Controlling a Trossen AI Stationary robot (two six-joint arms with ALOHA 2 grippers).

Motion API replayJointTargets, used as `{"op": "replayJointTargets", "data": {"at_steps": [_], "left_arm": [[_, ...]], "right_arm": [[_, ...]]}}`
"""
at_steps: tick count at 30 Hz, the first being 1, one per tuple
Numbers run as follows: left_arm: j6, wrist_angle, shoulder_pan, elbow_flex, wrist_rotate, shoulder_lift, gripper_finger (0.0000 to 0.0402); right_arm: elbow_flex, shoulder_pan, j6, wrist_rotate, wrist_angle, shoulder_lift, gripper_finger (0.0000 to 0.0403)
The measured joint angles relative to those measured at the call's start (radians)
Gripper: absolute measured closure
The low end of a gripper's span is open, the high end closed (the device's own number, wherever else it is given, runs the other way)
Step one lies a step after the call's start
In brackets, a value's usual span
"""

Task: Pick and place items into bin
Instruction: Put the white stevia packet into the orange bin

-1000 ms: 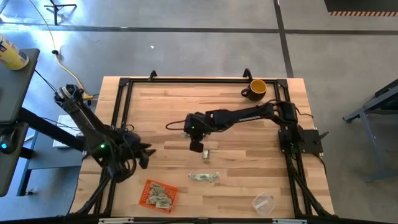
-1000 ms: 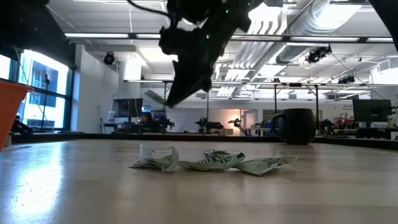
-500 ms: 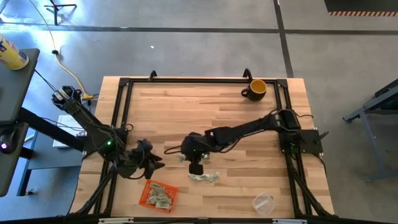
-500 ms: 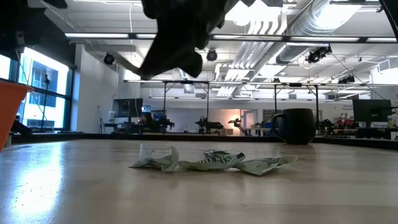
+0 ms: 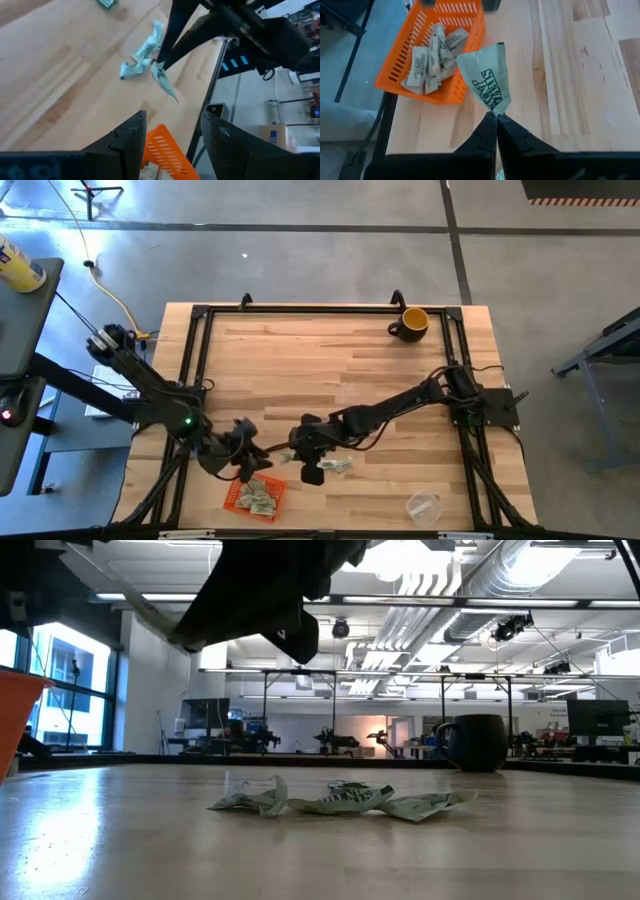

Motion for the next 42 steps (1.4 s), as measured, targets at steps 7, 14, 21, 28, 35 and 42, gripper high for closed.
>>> {"op": "replayJointTargets", "data": {"at_steps": [7, 14, 21, 28, 35, 42], "left_arm": [[-0.078, 0.028, 0.007, 0.0, -0.044, 0.056, 0.0179], [-0.06, 0.113, 0.109, 0.001, -0.028, 0.081, 0.0179], [-0.011, 0.127, 0.163, 0.001, 0.1, 0.083, 0.0179], [-0.032, 0.11, 0.163, 0.001, 0.116, 0.083, 0.0179], [-0.036, 0.098, 0.163, 0.001, 0.14, 0.083, 0.0193], [-0.021, 0.096, 0.179, 0.001, 0.144, 0.083, 0.0256]], "right_arm": [[0.0, 0.001, -0.001, 0.011, -0.003, 0.0, 0.0403], [0.0, 0.001, -0.003, 0.011, -0.018, 0.0, 0.0403], [0.0, 0.001, -0.011, 0.028, -0.033, 0.0, 0.0402], [0.0, 0.001, -0.019, 0.036, -0.04, 0.0, 0.0402], [0.0, 0.001, -0.023, 0.037, -0.042, 0.0, 0.0402], [0.0, 0.001, -0.023, 0.052, -0.04, 0.0, 0.0402]]}}
